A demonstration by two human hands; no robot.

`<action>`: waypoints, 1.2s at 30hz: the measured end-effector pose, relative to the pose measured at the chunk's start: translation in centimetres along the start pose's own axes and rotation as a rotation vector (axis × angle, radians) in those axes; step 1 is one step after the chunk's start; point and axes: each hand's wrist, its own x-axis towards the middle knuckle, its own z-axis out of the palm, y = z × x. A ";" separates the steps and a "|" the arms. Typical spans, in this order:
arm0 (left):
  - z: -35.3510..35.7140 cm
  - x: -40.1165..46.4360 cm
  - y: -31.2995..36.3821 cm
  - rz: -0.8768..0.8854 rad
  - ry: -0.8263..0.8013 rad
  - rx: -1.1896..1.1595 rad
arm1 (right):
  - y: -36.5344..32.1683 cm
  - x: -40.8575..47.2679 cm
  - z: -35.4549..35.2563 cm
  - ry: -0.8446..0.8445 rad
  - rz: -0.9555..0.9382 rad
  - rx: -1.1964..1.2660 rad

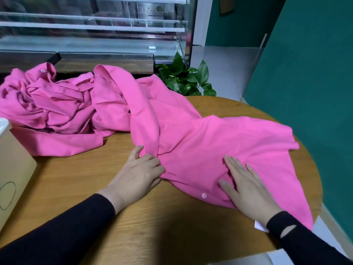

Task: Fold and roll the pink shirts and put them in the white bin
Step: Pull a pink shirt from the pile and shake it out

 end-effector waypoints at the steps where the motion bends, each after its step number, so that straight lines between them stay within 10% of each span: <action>1: 0.1 -0.3 0.6 -0.018 0.037 0.019 | 0.7 0.2 -0.2 0.002 -0.026 0.000; 11: -0.5 -1.7 3.1 -0.048 0.168 -0.136 | -0.7 -0.8 -2.5 0.331 -0.212 0.344; 36: 1.9 4.5 13.1 -0.001 0.061 -0.354 | 4.6 -8.4 -0.2 0.371 0.070 0.090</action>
